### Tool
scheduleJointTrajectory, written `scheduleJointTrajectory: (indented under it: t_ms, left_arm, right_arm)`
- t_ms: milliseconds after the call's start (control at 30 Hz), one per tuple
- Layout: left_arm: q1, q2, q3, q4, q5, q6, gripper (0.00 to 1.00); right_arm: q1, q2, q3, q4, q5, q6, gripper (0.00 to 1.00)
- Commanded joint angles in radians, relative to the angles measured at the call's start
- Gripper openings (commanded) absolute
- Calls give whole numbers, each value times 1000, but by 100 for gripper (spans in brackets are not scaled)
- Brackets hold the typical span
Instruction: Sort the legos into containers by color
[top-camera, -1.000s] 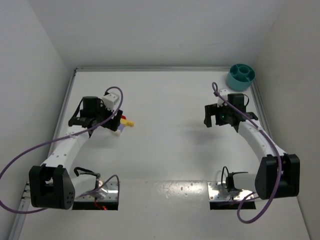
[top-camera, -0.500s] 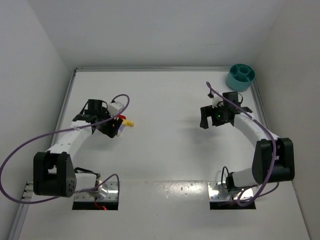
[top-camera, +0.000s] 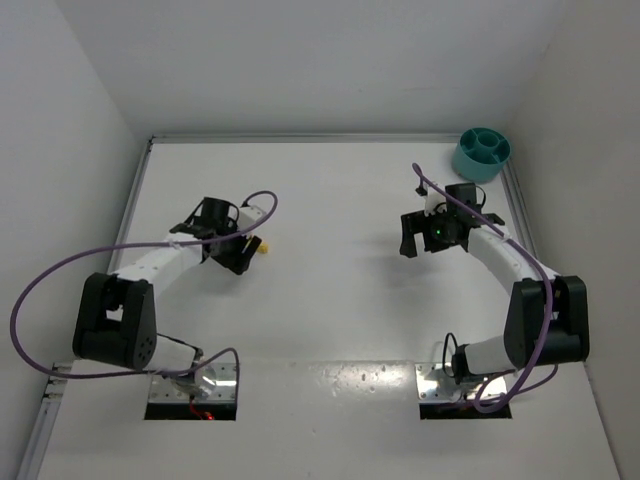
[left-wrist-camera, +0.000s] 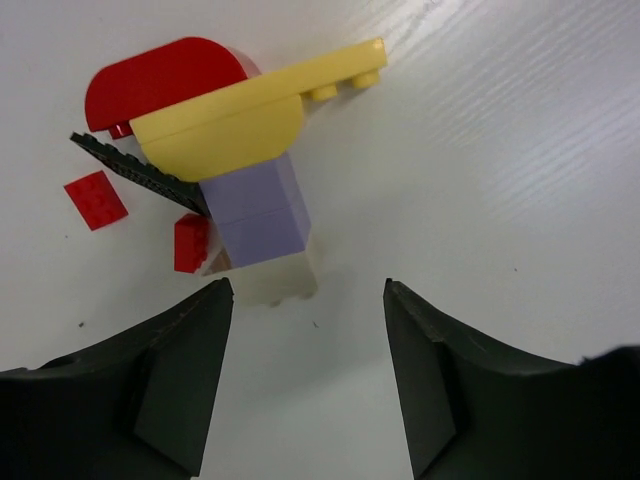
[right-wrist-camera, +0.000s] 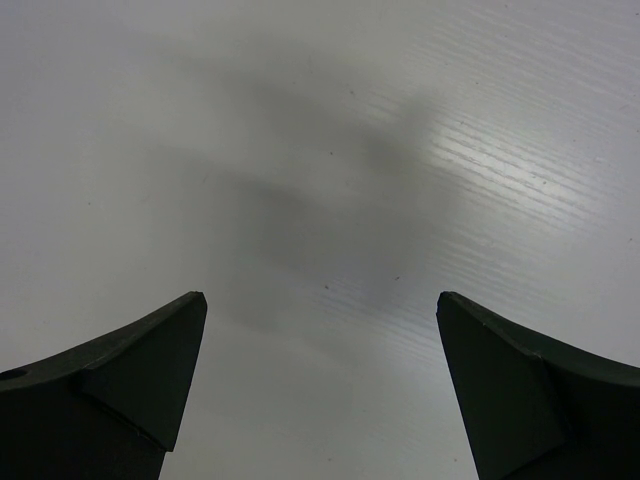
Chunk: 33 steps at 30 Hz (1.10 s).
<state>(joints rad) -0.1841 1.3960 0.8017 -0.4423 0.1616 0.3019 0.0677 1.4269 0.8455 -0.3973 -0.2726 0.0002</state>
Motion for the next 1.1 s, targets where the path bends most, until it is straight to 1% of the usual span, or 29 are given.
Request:
scheduleJointTrajectory:
  t_ms: [0,167,300,433,567,767,867,1000,1033,1067]
  left_arm:
    - [-9,29,59,57,-50,-56,67]
    - [-9,84,70,89,-69,-75,64]
    - [-9,113,80,99,-79,-75,64]
    - [-9,136,99,99,-79,-75,59]
    - [-9,159,99,108,-88,-75,57]
    - [-9,196,110,117,-88,-84,43]
    - [-9,219,119,117,-79,-84,43]
    - [-9,219,119,117,-79,-84,34]
    - [-9,219,119,117,-79,-84,27]
    - [-9,219,119,117,-79,-75,24]
  right_arm:
    - [3,-2,20,20,-13,-3,99]
    - [3,-11,20,20,-13,-3,99]
    - [3,-11,20,20,-13,-3,99]
    - [3,-11,20,20,-13,-3,99]
    - [3,-2,20,20,-13,-3,99]
    - [3,-2,29,20,-22,6,98]
    - [3,-2,29,20,-31,17,98]
    - [3,-43,6,50,-79,67,99]
    - [3,-54,6,61,-120,84,99]
    - [3,-63,-5,77,-146,115,99]
